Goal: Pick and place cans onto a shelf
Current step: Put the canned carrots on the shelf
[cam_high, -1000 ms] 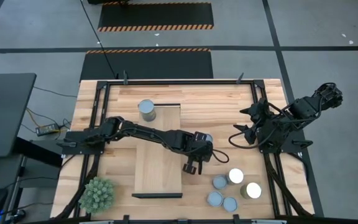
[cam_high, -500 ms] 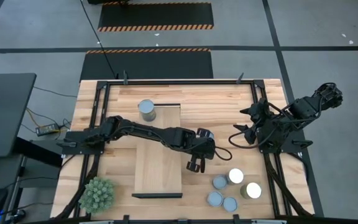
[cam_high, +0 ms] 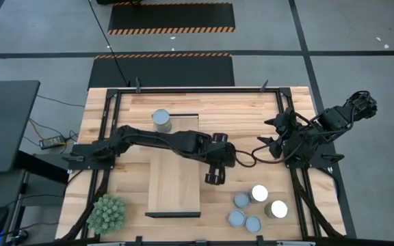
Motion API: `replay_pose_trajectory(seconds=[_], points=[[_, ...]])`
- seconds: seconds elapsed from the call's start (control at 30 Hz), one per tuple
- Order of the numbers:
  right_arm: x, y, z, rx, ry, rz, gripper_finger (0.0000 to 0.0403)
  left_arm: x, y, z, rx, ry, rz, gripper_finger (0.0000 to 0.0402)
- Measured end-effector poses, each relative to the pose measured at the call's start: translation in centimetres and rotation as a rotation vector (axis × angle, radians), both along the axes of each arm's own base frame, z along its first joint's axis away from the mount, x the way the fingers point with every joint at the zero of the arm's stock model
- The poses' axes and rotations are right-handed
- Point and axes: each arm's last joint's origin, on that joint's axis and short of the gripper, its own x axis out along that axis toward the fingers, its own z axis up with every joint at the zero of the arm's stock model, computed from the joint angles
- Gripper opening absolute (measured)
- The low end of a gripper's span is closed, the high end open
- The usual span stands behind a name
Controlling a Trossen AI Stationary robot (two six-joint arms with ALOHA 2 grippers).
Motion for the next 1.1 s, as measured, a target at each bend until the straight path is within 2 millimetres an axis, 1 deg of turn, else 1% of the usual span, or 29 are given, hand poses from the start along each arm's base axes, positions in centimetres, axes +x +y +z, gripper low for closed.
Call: replay_pose_trajectory(seconds=[0.1, 0.3, 0.43, 0.53, 0.7, 0.87, 1.0, 1.1], points=[[0.0, 0.0, 0.0, 0.0, 0.0, -0.001, 0.0348, -1.3, 0.5, 1.4, -0.021, 0.01, 0.052, 0.0], [0.0, 0.0, 0.0, 0.007, -0.003, -0.011, 0.0348, -3.8, 0.9, 4.3, 0.032, -0.01, 0.123, 0.0], [0.0, 0.0, 0.0, 0.009, -0.006, -0.014, 0.0348, -6.1, 1.3, 7.1, 0.007, -0.055, 0.177, 0.0], [0.0, 0.0, 0.0, 0.013, -0.01, -0.016, 0.0348, -7.9, 1.4, 8.3, -0.009, -0.045, 0.231, 0.0], [0.0, 0.0, 0.0, 0.024, -0.017, -0.026, 0.0348, -10.7, 1.5, 9.7, -0.073, 0.003, 0.353, 0.0], [0.0, 0.0, 0.0, 0.028, -0.021, -0.031, 0.0348, -13.2, 0.6, 10.1, -0.077, 0.078, 0.436, 0.0], [0.1, 0.0, 0.0, 0.026, -0.026, -0.034, 0.0348, -14.2, -0.3, 10.2, -0.075, 0.08, 0.441, 0.0], [0.2, 0.1, 0.0, 0.017, -0.03, -0.04, 0.0348, -14.6, -0.5, 9.4, -0.067, 0.11, 0.451, 0.0]])
